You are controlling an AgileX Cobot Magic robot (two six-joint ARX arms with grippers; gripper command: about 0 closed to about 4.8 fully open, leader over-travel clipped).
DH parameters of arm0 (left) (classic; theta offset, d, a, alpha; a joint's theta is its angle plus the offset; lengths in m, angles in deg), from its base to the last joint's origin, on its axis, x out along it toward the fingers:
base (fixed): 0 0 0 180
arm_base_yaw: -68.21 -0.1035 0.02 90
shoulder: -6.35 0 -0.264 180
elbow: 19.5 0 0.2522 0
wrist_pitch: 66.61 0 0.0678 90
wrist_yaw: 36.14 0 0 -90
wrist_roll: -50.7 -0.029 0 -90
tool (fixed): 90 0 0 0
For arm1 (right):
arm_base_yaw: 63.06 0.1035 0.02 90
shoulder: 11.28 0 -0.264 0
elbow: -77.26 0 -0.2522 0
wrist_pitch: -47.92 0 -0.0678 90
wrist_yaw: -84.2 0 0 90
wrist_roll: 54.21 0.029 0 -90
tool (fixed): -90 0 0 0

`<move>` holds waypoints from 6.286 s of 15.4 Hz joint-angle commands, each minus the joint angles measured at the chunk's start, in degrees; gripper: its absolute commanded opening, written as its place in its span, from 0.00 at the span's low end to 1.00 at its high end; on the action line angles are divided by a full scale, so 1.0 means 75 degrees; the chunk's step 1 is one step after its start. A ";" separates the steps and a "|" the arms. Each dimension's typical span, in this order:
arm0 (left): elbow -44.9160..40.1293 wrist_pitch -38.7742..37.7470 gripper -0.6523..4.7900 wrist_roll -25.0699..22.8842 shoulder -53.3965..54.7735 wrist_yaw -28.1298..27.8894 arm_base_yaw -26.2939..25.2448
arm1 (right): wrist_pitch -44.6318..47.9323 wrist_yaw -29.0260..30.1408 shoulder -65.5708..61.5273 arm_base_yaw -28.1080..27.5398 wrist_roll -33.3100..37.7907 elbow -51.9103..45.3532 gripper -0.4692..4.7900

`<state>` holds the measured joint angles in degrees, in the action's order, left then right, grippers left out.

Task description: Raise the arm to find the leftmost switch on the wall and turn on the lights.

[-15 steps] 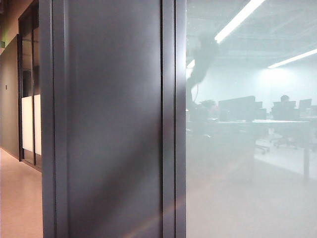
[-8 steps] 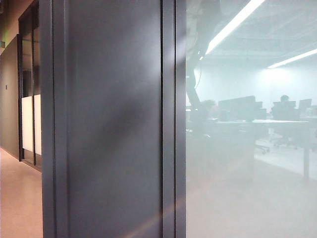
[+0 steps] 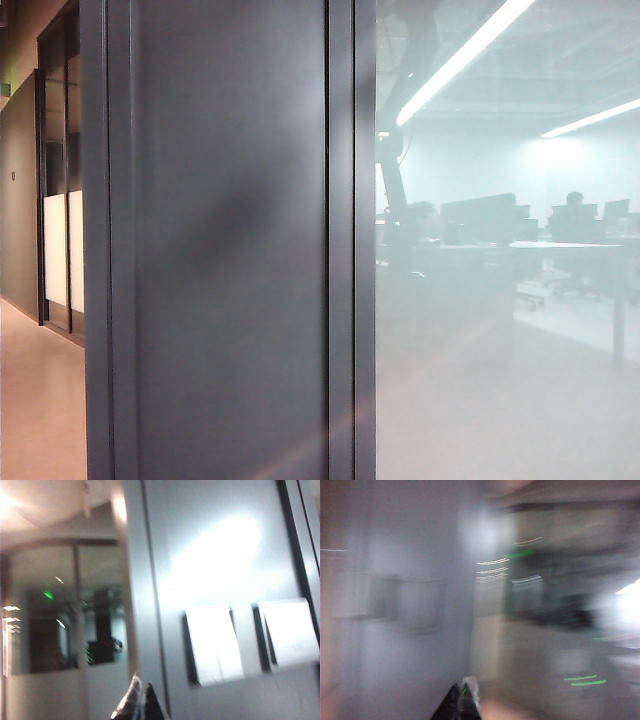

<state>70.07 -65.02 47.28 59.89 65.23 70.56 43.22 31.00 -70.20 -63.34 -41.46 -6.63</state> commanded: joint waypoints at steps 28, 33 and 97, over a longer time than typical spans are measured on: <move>0.2888 -0.0545 0.11 0.2745 0.3684 0.1323 0.0729 | 0.0134 0.2288 -0.0361 0.0688 0.0982 0.0213 0.09; 0.2888 -0.0026 0.11 0.2748 0.3736 0.1032 0.0729 | -0.0035 0.2288 -0.0396 0.0688 0.0950 0.0213 0.09; -0.6831 -0.4389 0.11 0.1547 -0.5412 -0.1131 0.0726 | -0.5234 -0.4747 0.6758 0.0662 -0.1105 -0.6228 0.09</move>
<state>18.69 -97.89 62.49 19.26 57.47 75.96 3.27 -4.52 -19.45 -58.42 -49.92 -53.62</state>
